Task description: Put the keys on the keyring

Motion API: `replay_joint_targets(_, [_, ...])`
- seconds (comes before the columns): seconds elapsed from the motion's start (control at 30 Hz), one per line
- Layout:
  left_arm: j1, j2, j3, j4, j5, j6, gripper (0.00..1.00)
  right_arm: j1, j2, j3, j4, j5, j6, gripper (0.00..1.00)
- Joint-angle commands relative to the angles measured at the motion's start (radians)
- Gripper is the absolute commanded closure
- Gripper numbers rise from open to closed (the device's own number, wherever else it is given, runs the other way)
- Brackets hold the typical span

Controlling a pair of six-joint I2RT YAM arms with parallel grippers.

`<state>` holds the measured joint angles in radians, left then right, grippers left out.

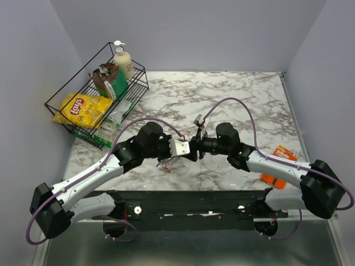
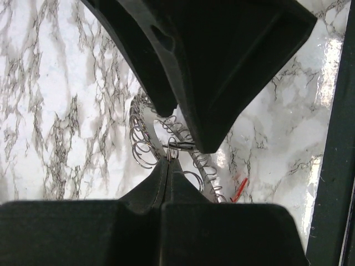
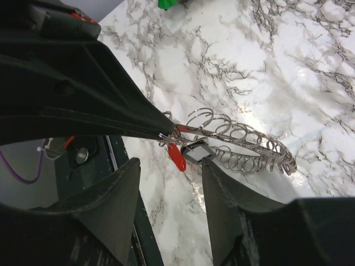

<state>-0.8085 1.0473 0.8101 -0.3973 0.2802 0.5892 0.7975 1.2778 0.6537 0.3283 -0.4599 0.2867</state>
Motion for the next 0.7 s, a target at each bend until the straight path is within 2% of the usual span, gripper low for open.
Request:
replay_joint_targets(0.0, [0.005, -0.029, 0.009, 0.064, 0.008, -0.032, 1.0, 0.003, -0.029, -0.026, -0.025, 0.023, -0.029, 0.4])
replay_joint_targets(0.27, [0.005, -0.067, 0.003, 0.13, 0.048, -0.092, 1.0, 0.003, -0.202, -0.046, -0.046, 0.038, -0.141, 0.37])
replay_joint_targets(0.5, [0.005, -0.108, -0.048, 0.297, 0.109, -0.178, 1.0, 0.003, -0.38, -0.091, -0.023, 0.02, -0.211, 0.39])
replay_joint_targets(0.67, [0.005, -0.125, -0.091, 0.423, 0.189, -0.236, 1.0, 0.005, -0.413, -0.083, -0.021, -0.066, -0.241, 0.42])
